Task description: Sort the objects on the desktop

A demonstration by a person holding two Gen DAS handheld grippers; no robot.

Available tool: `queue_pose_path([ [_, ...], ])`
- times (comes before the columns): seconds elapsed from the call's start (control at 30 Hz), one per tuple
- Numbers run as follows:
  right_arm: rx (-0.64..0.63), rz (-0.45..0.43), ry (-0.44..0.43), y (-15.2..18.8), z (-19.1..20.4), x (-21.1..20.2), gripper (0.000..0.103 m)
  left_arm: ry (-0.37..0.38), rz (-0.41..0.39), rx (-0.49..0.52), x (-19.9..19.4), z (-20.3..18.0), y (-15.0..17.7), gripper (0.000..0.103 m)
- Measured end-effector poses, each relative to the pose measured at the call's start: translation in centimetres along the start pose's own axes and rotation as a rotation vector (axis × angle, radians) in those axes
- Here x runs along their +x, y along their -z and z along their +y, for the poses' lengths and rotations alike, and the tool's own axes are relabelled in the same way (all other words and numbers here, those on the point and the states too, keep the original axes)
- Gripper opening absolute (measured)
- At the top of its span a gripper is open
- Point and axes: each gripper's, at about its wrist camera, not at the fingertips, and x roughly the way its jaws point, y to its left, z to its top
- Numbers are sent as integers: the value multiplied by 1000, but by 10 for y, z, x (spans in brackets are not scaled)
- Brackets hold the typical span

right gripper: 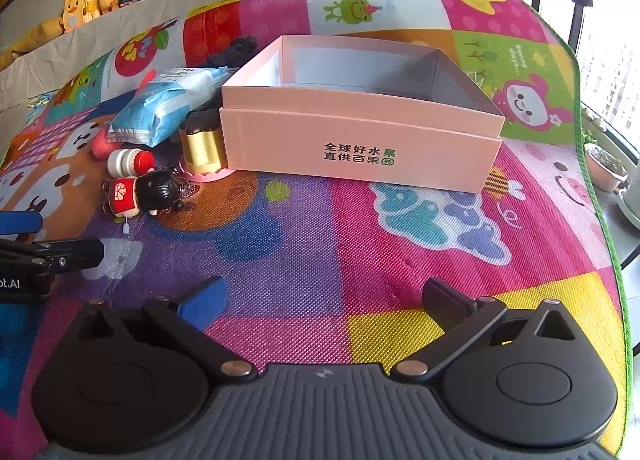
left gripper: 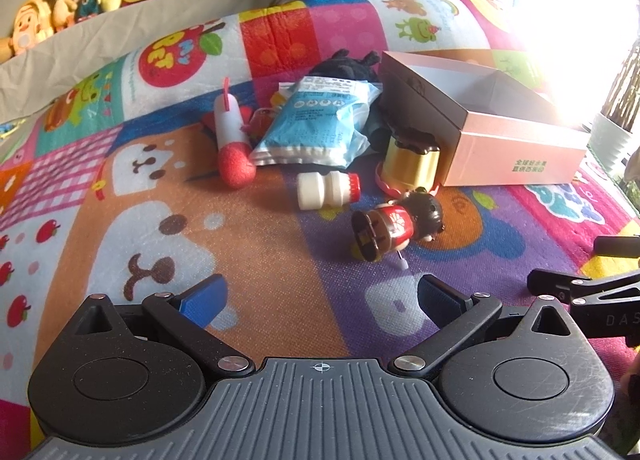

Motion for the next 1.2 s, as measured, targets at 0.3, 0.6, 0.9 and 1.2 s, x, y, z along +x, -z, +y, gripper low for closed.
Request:
queue_pose_path([
  [0.3,-11,4,-13,-3,0,2,103,-99,-73,-107,-6,46,-9,103],
  [0.6,-159,-158,-88,-31,32,-8,57,-77,-91,-133,-4,63,1,103],
  [0.9,-507,-291,24,-81,126,31,31,-38,-64,-190,1,72,6,103],
  [1.2,-472,-172,-44,-85,123,45,24,-15,-71,-234,1,78,8,103],
])
